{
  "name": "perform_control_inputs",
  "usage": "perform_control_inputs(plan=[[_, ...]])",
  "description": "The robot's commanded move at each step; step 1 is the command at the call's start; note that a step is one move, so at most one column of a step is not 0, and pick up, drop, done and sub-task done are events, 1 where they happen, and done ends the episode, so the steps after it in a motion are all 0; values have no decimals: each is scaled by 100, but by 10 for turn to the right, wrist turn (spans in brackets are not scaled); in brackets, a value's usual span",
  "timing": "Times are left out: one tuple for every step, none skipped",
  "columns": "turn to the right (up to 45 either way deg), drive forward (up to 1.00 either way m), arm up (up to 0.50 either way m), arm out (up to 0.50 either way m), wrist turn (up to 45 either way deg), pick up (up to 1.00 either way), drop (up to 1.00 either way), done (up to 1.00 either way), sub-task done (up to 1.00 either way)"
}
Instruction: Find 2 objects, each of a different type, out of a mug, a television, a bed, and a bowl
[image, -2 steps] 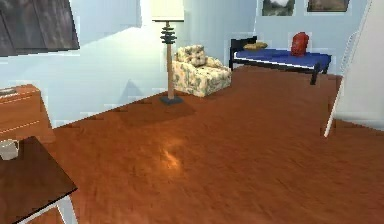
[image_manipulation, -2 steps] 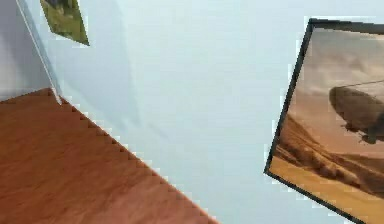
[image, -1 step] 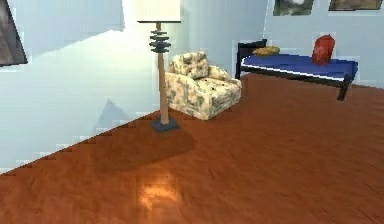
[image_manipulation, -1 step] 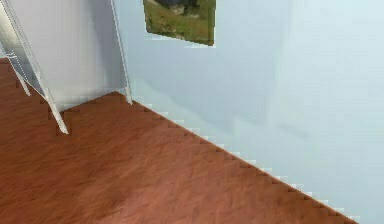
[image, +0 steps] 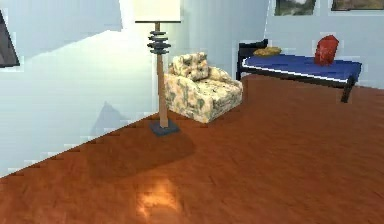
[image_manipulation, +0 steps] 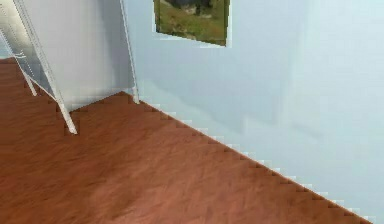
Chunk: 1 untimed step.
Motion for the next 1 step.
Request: perform_control_inputs(plan=[[-450,0,0,0,0,0,0,0,0]])
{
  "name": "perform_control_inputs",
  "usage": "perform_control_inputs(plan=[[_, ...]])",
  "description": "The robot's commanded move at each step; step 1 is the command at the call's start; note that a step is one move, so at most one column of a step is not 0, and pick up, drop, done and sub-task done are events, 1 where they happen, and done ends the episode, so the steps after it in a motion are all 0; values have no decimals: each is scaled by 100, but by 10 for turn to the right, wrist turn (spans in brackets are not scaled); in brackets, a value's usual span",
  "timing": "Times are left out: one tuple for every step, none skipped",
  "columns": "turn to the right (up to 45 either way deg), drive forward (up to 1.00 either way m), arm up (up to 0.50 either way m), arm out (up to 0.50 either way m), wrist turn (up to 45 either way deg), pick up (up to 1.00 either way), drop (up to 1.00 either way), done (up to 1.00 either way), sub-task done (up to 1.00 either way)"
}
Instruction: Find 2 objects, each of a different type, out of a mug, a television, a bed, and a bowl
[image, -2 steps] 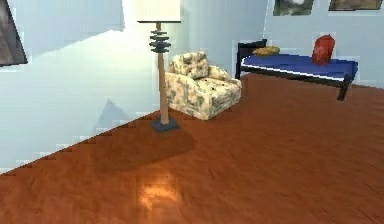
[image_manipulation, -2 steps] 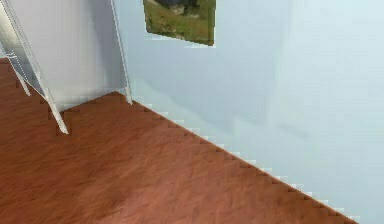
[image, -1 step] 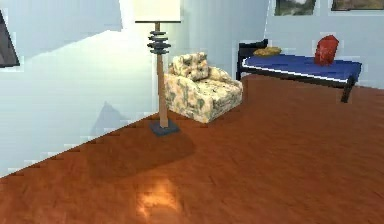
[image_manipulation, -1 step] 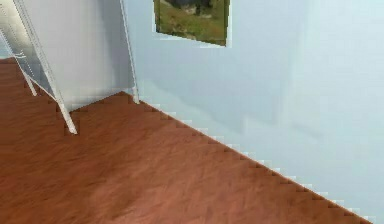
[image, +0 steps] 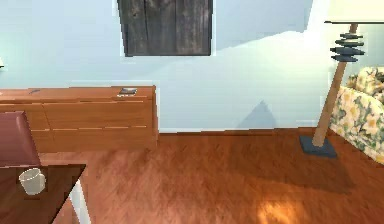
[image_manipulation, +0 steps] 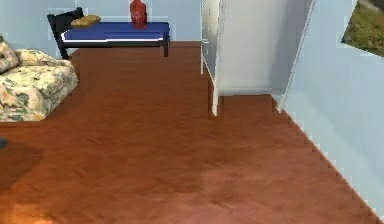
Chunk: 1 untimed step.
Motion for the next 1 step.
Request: perform_control_inputs(plan=[[-90,0,0,0,0,0,0,0,0]])
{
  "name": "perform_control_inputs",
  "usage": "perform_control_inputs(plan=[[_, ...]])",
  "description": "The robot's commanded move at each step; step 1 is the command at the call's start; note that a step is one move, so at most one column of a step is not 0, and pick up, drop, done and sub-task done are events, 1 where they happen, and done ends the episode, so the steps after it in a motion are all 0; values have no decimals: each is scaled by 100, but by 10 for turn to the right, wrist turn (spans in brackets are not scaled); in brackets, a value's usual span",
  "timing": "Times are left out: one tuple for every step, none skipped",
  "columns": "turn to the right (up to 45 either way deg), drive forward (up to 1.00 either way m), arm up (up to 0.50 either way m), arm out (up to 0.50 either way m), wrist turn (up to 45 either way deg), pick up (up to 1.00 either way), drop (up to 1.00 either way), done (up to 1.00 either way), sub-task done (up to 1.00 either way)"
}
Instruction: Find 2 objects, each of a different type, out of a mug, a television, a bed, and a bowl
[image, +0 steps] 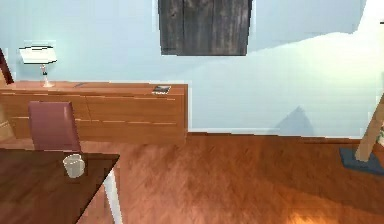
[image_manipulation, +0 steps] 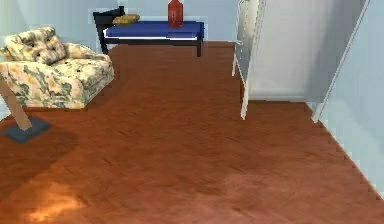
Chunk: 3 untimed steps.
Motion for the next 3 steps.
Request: perform_control_inputs(plan=[[0,10,0,0,0,0,0,0,0],[0,100,0,0,0,0,0,0,0],[-60,0,0,0,0,0,0,0,0]])
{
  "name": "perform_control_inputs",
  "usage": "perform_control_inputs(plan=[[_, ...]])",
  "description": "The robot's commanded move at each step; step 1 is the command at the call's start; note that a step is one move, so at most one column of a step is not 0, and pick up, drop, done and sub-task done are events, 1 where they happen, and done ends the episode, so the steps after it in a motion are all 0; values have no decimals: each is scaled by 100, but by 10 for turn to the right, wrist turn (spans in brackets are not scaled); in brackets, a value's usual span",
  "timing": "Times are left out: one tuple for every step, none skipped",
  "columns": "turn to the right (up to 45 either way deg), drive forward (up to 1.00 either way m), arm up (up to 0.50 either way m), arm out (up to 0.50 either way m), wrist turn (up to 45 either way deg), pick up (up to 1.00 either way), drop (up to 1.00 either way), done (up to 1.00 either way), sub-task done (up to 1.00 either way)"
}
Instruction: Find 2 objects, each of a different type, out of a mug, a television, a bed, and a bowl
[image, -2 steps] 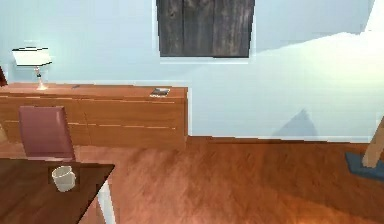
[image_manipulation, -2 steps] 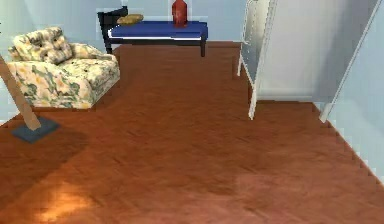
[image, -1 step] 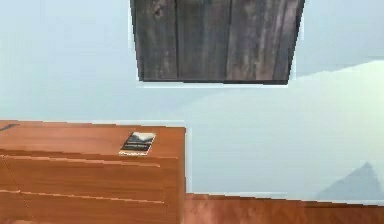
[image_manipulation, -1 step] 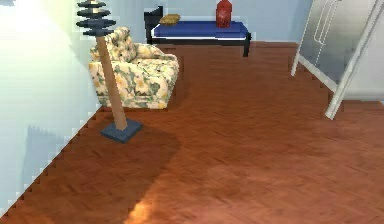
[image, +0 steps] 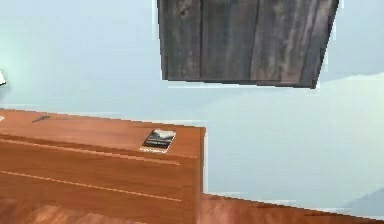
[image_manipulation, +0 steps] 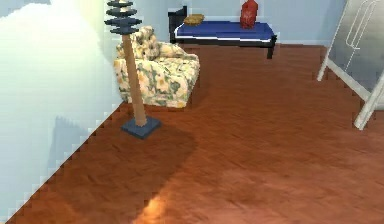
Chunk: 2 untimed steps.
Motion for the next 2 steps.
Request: perform_control_inputs(plan=[[0,35,0,0,0,0,0,0,0],[-450,0,0,0,0,0,0,0,0]])
